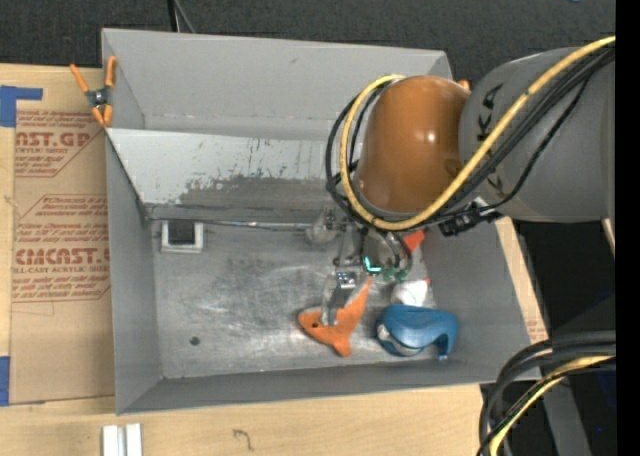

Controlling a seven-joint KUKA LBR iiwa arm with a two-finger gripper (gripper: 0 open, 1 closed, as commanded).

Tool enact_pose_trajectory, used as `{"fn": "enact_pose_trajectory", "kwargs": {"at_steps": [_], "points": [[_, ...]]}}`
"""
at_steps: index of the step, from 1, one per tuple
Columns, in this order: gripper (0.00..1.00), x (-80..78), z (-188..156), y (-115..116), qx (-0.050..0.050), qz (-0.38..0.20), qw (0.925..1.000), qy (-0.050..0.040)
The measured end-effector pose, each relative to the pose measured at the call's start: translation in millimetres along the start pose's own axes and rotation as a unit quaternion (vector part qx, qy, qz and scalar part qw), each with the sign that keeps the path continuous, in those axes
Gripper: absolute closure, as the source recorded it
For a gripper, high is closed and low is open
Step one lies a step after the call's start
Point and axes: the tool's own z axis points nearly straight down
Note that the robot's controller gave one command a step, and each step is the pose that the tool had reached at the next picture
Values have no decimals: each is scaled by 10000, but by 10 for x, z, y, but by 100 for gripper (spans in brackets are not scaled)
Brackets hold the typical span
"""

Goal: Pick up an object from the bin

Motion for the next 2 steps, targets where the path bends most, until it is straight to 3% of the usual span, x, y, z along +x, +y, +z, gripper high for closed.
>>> {"fn": "enact_pose_trajectory", "kwargs": {"at_steps": [1,2], "points": [[0,-18,-36,-3,-2,4,10000,-37],[0,186,474,-257,5,-695,9976,-49]]}}
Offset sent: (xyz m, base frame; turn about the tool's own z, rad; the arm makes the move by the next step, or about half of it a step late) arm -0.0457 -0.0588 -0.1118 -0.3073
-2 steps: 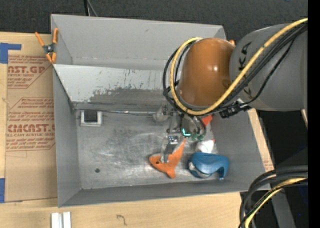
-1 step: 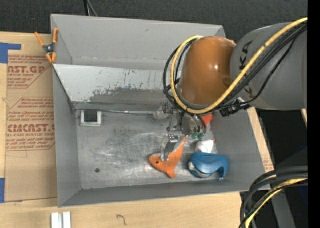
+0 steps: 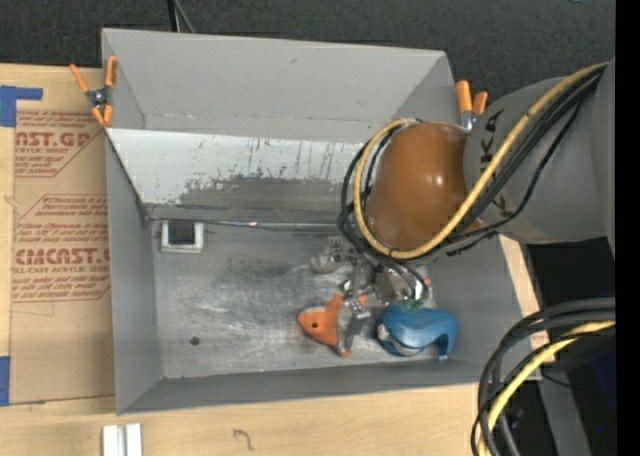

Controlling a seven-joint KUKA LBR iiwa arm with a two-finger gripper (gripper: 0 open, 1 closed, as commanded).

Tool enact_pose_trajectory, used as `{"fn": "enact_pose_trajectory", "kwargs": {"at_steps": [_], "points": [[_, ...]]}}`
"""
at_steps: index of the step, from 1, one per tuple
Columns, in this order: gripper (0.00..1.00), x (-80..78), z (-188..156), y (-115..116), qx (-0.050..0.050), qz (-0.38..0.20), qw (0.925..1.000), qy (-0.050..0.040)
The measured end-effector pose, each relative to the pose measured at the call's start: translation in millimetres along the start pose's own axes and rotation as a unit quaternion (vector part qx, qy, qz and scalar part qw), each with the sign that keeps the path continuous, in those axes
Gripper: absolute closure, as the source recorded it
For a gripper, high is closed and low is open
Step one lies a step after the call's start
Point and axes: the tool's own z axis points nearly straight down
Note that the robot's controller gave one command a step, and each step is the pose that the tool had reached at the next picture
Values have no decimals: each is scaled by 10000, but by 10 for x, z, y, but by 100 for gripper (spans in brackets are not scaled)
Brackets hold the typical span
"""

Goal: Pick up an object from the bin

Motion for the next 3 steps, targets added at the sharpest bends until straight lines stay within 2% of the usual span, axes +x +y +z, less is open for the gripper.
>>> {"fn": "enact_pose_trajectory", "kwargs": {"at_steps": [1,2,3], "points": [[0,207,66,-312,-6,502,9987,22],[0,147,-5,-337,-1,-356,9994,16],[0,170,626,-281,1,-120,9999,-69]]}}
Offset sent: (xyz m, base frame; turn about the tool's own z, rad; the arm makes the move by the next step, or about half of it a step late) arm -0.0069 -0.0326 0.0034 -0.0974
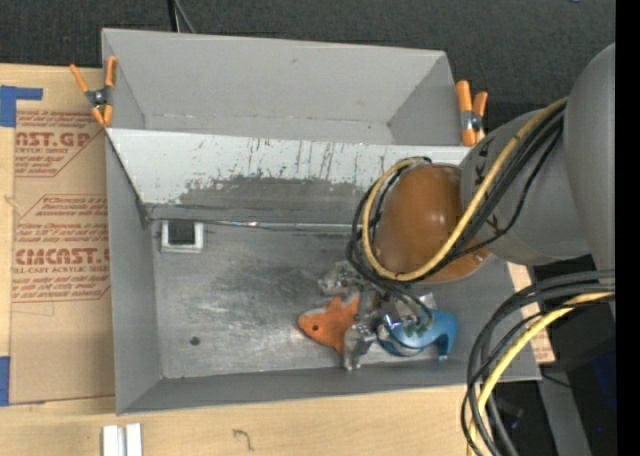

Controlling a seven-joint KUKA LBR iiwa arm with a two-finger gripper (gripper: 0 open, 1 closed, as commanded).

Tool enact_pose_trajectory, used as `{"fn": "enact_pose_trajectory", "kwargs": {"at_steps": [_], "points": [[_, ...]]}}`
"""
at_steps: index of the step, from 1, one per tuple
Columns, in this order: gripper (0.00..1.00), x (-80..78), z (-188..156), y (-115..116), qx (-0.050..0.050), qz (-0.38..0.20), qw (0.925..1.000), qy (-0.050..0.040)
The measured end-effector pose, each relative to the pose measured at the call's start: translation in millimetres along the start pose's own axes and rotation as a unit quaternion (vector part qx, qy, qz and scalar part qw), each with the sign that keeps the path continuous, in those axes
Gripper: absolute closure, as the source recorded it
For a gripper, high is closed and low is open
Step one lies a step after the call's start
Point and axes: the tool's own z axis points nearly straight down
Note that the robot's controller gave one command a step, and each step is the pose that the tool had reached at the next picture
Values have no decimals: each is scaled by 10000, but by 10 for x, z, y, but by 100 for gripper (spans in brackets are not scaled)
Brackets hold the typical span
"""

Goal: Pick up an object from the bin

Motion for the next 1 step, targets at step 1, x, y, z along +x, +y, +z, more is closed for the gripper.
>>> {"fn": "enact_pose_trajectory", "kwargs": {"at_steps": [1], "points": [[100,-166,1,-101,-7,-573,9984,33]]}}
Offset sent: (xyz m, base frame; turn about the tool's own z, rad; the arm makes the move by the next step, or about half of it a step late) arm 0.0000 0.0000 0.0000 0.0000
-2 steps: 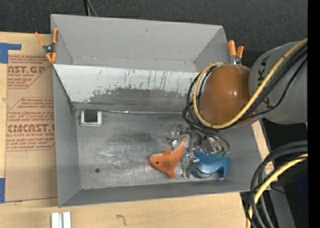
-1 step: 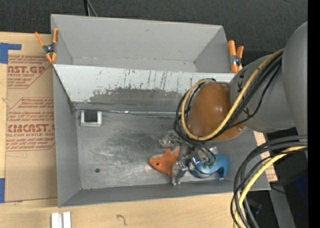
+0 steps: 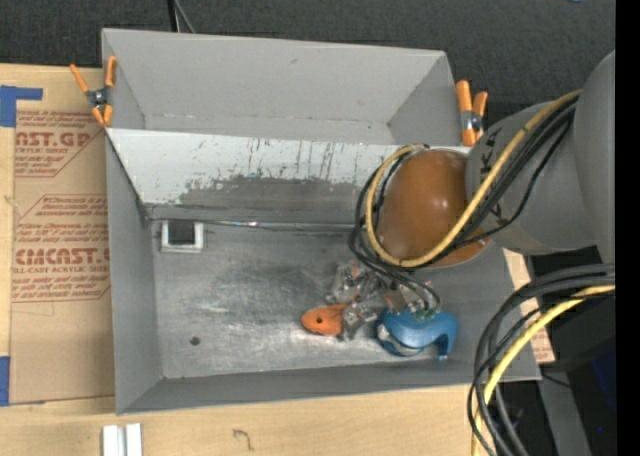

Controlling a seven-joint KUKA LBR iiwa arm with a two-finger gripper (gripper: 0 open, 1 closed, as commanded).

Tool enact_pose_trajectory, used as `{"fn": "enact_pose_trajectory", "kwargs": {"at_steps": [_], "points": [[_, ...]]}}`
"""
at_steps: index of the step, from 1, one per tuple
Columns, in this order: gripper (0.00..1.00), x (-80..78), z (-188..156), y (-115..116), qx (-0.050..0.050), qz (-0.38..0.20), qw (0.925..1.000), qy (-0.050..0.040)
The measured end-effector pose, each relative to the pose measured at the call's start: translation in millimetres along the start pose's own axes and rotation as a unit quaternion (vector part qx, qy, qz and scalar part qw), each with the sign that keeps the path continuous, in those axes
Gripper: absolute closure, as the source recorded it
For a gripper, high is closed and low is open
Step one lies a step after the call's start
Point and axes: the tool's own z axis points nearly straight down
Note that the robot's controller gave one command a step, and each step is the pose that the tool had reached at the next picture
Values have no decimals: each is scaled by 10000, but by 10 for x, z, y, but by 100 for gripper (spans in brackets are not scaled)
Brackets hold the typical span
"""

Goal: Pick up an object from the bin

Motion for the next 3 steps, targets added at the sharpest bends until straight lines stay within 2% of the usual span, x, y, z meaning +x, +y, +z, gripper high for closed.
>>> {"fn": "enact_pose_trajectory", "kwargs": {"at_steps": [2,3], "points": [[100,14,-27,4,-6,-5,10000,28],[100,46,-220,14,-20,-5,10000,93]]}}
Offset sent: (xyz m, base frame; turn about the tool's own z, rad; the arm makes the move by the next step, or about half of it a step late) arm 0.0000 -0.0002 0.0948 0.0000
